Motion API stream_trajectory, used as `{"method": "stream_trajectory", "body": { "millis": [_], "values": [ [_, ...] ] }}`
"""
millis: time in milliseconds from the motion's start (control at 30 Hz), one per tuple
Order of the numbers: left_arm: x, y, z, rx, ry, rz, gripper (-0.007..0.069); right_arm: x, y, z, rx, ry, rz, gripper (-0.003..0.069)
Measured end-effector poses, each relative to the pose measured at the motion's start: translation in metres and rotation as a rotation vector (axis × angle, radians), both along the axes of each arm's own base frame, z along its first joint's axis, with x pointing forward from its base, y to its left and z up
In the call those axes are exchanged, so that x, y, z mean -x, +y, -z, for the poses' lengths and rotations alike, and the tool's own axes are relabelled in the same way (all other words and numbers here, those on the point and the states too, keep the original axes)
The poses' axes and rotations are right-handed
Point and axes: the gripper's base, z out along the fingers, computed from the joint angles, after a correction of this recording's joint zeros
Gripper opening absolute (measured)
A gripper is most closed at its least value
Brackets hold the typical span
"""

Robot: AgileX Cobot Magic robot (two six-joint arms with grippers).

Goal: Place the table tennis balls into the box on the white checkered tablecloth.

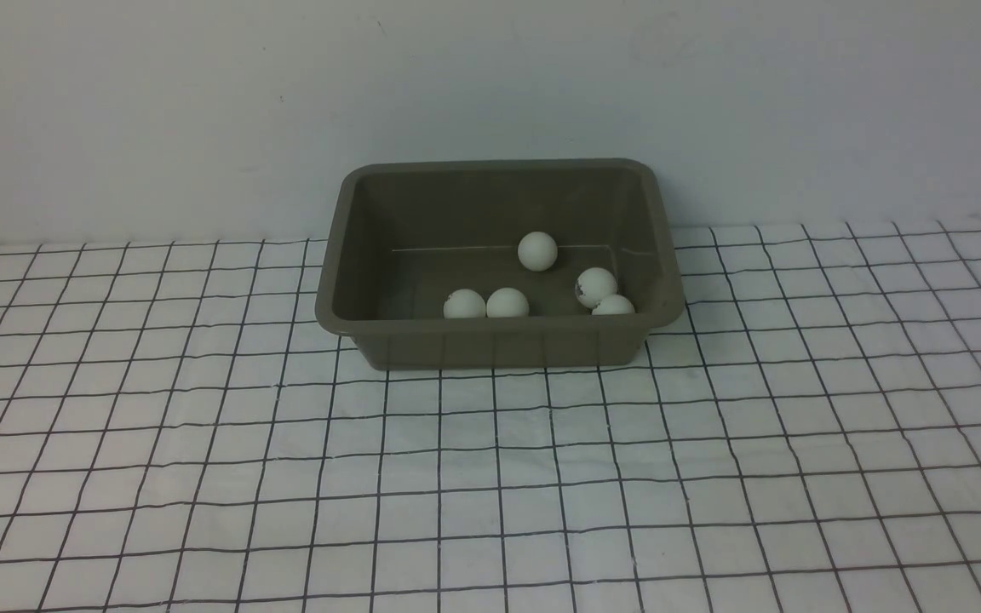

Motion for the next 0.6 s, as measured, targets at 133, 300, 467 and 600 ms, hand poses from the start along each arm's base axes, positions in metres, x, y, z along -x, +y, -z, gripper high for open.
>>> {"method": "stream_trajectory", "body": {
  "millis": [133, 300, 467, 600],
  "values": [
    [0.0, 0.0, 0.0, 0.0, 0.0, 0.0, 0.0268, 0.0, 0.0, 0.0, 0.0, 0.0, 0.0, 0.0461],
    [0.0, 0.0, 0.0, 0.0, 0.0, 0.0, 0.0268, 0.0, 0.0, 0.0, 0.0, 0.0, 0.0, 0.0461],
    [0.0, 0.0, 0.0, 0.0, 0.0, 0.0, 0.0268, 0.0, 0.0, 0.0, 0.0, 0.0, 0.0, 0.0461],
    [0.0, 0.0, 0.0, 0.0, 0.0, 0.0, 0.0268, -0.0006, -0.0012, 0.0005, 0.019, -0.007, 0.007, 0.0461]
  ]
}}
